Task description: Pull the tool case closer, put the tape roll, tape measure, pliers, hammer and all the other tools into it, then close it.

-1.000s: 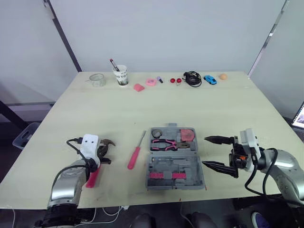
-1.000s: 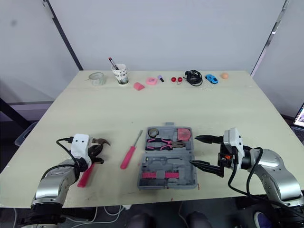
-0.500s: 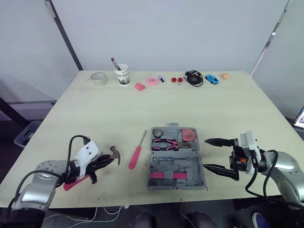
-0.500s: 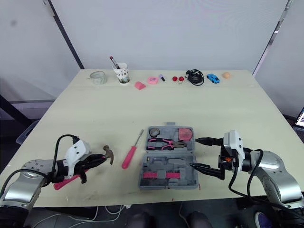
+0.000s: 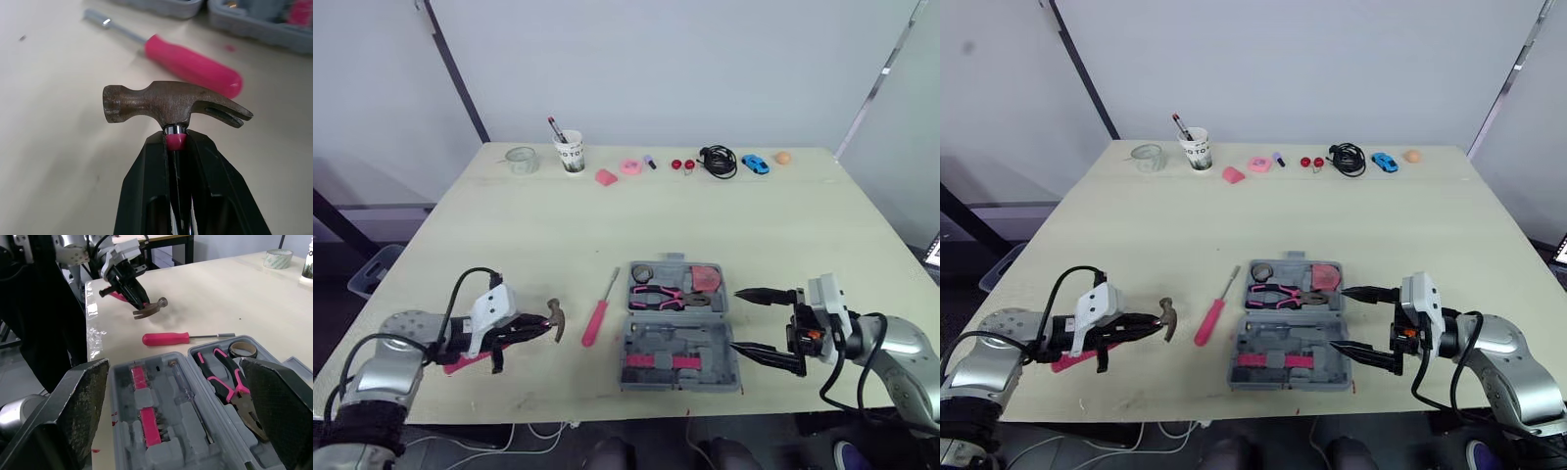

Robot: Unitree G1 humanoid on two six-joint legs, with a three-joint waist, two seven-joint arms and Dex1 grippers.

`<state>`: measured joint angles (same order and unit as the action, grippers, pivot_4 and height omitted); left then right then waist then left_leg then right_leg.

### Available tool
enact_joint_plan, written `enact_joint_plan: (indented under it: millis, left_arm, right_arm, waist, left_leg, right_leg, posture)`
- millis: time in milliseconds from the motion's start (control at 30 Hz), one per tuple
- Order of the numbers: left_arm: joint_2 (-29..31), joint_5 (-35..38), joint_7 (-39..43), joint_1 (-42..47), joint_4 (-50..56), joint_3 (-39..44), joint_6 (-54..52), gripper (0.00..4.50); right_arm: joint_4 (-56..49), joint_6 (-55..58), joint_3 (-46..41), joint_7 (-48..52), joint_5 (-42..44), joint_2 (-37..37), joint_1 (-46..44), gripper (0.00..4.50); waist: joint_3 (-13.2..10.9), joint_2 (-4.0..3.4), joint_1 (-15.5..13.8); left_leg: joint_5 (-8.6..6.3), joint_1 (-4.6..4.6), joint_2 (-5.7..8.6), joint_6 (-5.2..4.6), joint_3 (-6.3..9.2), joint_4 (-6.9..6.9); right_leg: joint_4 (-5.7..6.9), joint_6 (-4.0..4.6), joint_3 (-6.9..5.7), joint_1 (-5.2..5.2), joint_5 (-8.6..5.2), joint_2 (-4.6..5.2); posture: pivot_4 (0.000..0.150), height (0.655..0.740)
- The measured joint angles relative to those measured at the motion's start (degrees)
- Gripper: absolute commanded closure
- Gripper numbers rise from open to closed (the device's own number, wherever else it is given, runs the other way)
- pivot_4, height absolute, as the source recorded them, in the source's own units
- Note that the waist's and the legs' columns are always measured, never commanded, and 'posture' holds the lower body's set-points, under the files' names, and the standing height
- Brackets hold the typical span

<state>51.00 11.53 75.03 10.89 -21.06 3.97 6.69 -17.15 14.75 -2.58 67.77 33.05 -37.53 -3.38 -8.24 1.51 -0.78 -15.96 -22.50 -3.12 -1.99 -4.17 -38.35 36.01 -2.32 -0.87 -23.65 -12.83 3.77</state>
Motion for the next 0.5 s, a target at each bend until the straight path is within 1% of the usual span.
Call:
enact_joint_plan:
  millis: [133, 267, 333, 367, 400, 467, 500]
  left_arm:
    - [0.9, 1.3, 5.3, 1.9, 0.8, -0.7, -0.2, 4.36]
    - [1.8, 2.3, 8.1, 4.8, 6.5, -2.4, -3.1, 4.36]
    - [2.2, 2.4, 8.8, 5.3, 10.0, -3.1, -5.8, 4.36]
    - [2.3, 2.8, 9.1, 6.2, 13.8, -4.7, -8.3, 4.36]
    - [2.3, 3.0, 9.2, 6.4, 14.6, -5.0, -8.7, 4.36]
    - [2.0, 3.9, 8.3, 8.9, 19.6, -6.8, -14.7, 4.36]
    - [1.8, 4.1, 8.1, 9.5, 20.7, -7.0, -16.0, 4.36]
  right_arm:
    - [0.0, -0.1, 0.0, 0.6, 0.0, -0.1, 0.1, 0.0]
    - [0.1, -0.9, 0.0, 1.4, 0.0, -0.1, 0.2, 0.0]
    - [0.2, -1.5, -0.2, 1.7, 0.0, -0.2, 0.4, 0.0]
    - [0.4, -1.8, -0.4, 2.0, 0.0, -0.3, 0.9, 0.0]
    - [0.4, -1.8, -0.4, 2.0, 0.0, -0.3, 0.9, 0.0]
    - [0.6, -2.6, -0.7, 2.4, 0.0, -0.4, 1.5, 0.0]
    - [0.7, -2.7, -0.7, 2.6, 0.0, -0.4, 1.6, 0.0]
  waist:
    - [0.0, 0.0, 0.0]
    - [0.0, 0.0, -0.2]
    - [0.0, 0.0, 0.0]
    - [0.0, 0.0, 0.0]
    - [0.0, 0.0, 0.0]
    - [0.0, 0.0, -0.1]
    - [0.0, 0.0, -0.1]
  left_leg:
    - [0.0, -0.03, -0.01, 0.0, 0.02, 0.0]
    - [0.0, -0.07, 0.03, 0.0, 0.04, -0.06]
    - [0.0, -0.07, 0.04, 0.0, 0.02, -0.06]
    - [0.0, -0.08, 0.04, 0.0, 0.04, -0.06]
    - [0.0, -0.08, 0.04, 0.0, 0.04, -0.06]
    - [0.01, -0.08, 0.04, -0.01, 0.11, -0.07]
    - [0.01, -0.08, 0.04, -0.01, 0.11, -0.07]
  right_leg:
    - [-0.02, 0.0, -0.01, 0.0, 0.0, -0.1]
    - [-0.02, -0.01, 0.0, 0.01, 0.0, -0.1]
    - [-0.02, -0.02, 0.03, 0.02, 0.0, -0.11]
    - [-0.02, -0.02, 0.03, 0.01, 0.0, -0.13]
    - [-0.02, -0.03, 0.03, 0.01, 0.0, -0.14]
    - [-0.01, -0.03, 0.04, 0.03, 0.0, -0.21]
    - [0.0, -0.03, 0.05, 0.03, 0.0, -0.24]
  posture:
    - [0.15, 0.74]
    - [0.15, 0.74]
    - [0.15, 0.74]
    - [0.15, 0.74]
    - [0.15, 0.74]
    - [0.15, 0.74]
    - [0.15, 0.74]
